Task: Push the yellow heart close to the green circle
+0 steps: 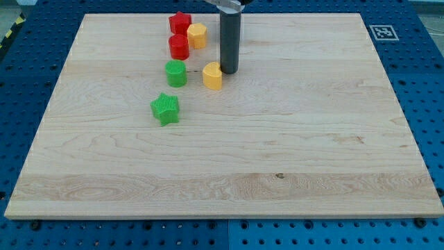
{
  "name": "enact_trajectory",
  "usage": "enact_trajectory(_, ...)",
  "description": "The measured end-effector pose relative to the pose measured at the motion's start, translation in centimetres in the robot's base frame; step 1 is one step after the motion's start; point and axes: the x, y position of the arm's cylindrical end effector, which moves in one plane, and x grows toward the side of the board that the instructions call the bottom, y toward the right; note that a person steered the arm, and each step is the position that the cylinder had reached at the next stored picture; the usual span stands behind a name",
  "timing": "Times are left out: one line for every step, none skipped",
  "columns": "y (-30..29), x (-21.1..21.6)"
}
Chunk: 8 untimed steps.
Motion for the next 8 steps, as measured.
enact_trajectory(-0.7, 0.4)
enact_trajectory(2.4, 2.2)
enact_trajectory(6.3, 4.4)
enact_trajectory(8.0, 4.9)
enact_trajectory(5.8, 6.2)
enact_trajectory(2.9, 7.6)
enact_trajectory(1.1, 8.3)
enact_trajectory(0.9, 8.1)
